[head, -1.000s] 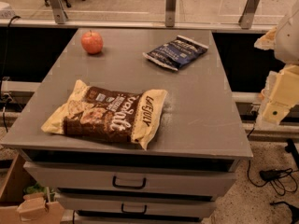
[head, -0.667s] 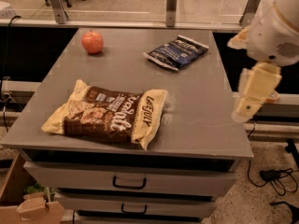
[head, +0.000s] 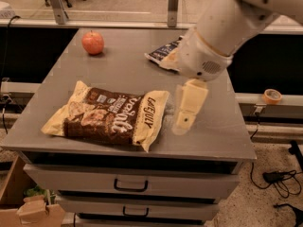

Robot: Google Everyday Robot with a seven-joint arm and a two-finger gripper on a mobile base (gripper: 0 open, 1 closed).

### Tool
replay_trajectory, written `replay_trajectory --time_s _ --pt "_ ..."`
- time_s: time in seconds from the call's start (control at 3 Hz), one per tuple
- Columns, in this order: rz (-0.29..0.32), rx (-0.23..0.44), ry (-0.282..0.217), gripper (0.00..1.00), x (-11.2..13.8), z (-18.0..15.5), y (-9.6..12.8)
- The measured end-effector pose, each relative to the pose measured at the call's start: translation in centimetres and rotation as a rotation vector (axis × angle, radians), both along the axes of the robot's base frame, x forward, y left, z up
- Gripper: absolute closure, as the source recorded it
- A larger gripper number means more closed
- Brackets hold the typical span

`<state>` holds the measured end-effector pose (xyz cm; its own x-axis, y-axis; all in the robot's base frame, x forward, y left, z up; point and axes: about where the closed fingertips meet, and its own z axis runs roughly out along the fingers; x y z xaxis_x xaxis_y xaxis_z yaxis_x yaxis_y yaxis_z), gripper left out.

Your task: Move brown chip bag near apple

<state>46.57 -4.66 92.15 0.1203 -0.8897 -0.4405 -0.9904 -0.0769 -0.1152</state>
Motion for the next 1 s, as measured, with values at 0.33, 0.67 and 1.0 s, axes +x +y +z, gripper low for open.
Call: replay_trajectory --time_s 0.33,0.67,1.0 --pt "0.103 0.057 0.037 0.0 -0.8 -2.2 4.5" --pt "0.174 0.104 0.054 0.0 -1.5 -4.1 8.3" --pt "0.195 0.13 0.061 0.0 -1.2 -5.8 10.4"
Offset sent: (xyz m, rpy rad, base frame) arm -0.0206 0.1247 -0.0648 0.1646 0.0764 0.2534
